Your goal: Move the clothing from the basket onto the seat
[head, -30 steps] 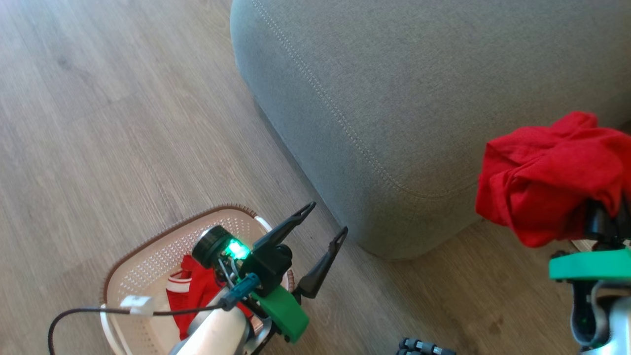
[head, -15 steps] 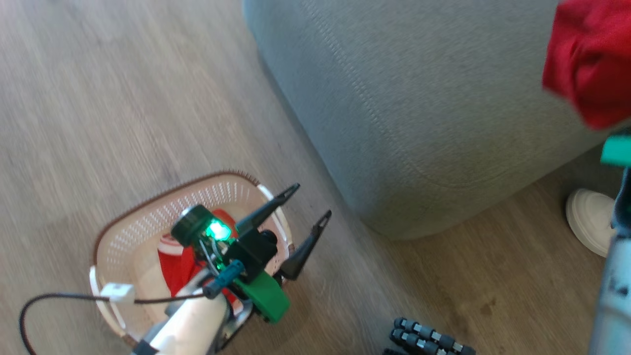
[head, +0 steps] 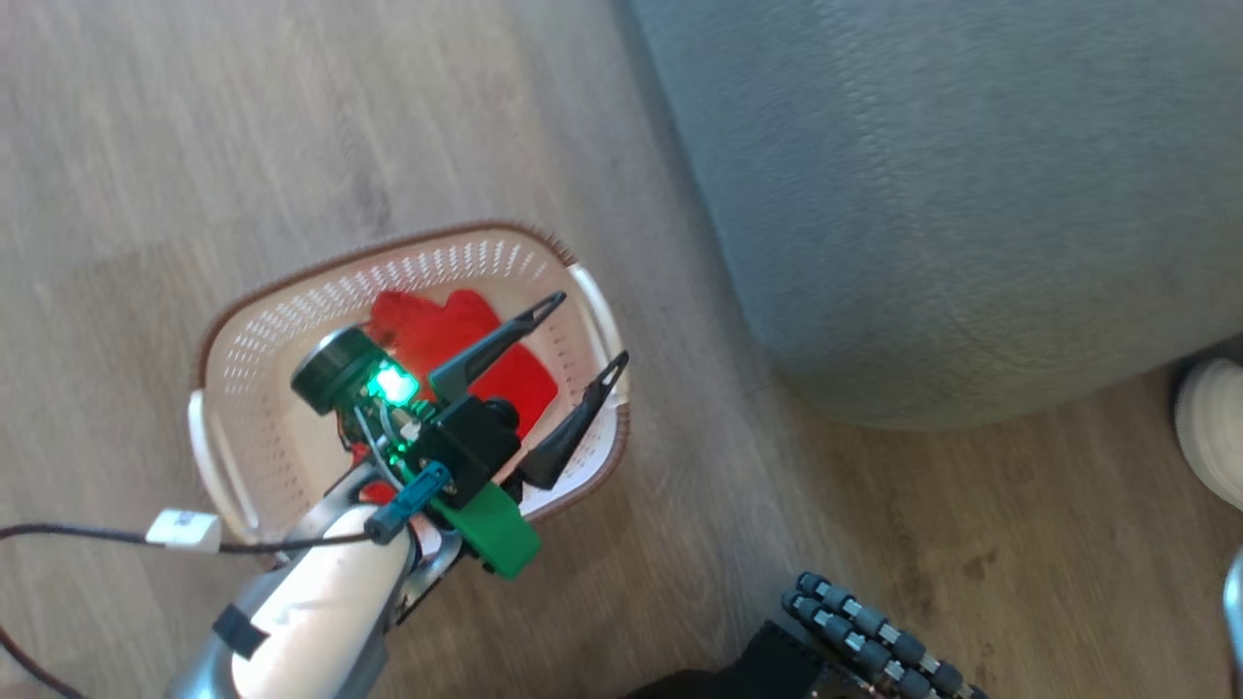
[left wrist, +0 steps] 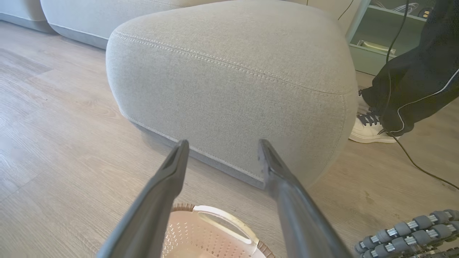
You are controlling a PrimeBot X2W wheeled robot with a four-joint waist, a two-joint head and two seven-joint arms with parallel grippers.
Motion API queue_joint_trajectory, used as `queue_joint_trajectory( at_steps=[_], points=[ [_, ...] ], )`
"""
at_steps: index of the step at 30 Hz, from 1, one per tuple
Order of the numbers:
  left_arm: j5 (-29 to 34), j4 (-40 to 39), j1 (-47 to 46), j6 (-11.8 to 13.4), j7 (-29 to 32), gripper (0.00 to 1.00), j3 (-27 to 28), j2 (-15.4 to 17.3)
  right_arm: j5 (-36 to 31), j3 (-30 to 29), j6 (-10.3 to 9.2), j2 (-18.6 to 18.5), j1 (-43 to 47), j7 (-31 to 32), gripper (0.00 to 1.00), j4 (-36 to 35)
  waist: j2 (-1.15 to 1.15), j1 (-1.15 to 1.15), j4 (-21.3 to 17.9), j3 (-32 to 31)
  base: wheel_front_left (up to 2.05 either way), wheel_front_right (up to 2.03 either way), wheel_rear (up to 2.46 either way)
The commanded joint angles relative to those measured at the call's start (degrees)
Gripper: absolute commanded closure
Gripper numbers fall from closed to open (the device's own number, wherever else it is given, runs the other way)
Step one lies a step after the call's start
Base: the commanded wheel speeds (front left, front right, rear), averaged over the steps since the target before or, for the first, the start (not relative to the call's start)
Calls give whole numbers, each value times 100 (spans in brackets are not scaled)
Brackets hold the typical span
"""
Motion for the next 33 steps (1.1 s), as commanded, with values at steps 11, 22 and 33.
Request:
queue_joint_trajectory(
  at_steps=[11,22,33],
  points=[
    [-51,-442,-209,-4,-29,0,290,-66,-624,-319,-1,-969,-1495,-32,100,2603,0,-1,746,566,0,0,0],
    [-11,-723,-244,-5,-29,0,488,-208,-1653,-1116,-1,-1190,-1823,-8,100,4030,0,-1,1003,799,0,0,0],
    [80,-795,-256,-5,-29,0,647,-279,-2115,-1608,-1,-1185,-1934,38,0,4564,0,-1,1057,788,0,0,0]
  ],
)
